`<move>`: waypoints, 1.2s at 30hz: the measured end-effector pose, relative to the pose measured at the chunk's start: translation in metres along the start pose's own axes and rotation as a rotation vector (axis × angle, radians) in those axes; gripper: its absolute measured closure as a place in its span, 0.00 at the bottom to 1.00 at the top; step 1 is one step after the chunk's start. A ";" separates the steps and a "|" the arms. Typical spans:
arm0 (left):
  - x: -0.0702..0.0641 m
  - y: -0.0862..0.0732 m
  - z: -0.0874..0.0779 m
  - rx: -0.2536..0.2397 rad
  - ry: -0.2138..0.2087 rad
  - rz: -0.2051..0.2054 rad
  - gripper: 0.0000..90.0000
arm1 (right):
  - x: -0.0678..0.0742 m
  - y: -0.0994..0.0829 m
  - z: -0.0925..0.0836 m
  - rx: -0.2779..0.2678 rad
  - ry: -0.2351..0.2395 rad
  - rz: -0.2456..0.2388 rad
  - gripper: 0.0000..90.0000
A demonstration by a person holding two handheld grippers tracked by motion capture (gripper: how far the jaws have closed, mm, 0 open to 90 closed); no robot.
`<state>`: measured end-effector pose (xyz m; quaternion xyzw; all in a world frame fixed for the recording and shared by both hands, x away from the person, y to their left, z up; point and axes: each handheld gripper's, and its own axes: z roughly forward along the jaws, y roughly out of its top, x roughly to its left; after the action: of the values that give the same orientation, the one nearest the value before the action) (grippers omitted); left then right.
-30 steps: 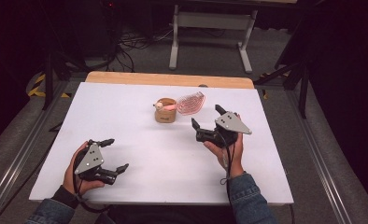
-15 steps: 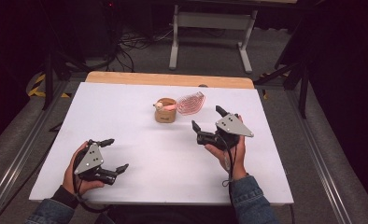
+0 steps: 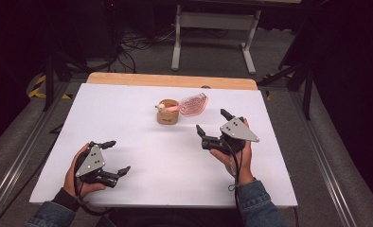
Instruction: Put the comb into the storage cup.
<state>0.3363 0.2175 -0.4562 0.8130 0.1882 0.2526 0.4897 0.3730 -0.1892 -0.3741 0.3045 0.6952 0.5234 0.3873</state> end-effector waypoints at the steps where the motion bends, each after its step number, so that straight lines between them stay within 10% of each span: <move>1: 0.000 0.000 0.000 0.000 0.000 0.000 0.06 | 0.000 0.000 0.000 0.000 0.000 0.000 0.09; 36: -0.001 0.000 0.001 0.008 -0.003 0.008 0.05 | 0.004 -0.002 -0.031 -0.002 0.055 -0.060 0.10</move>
<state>0.3358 0.2159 -0.4569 0.8162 0.1851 0.2524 0.4856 0.3445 -0.2016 -0.3725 0.2686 0.7140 0.5203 0.3837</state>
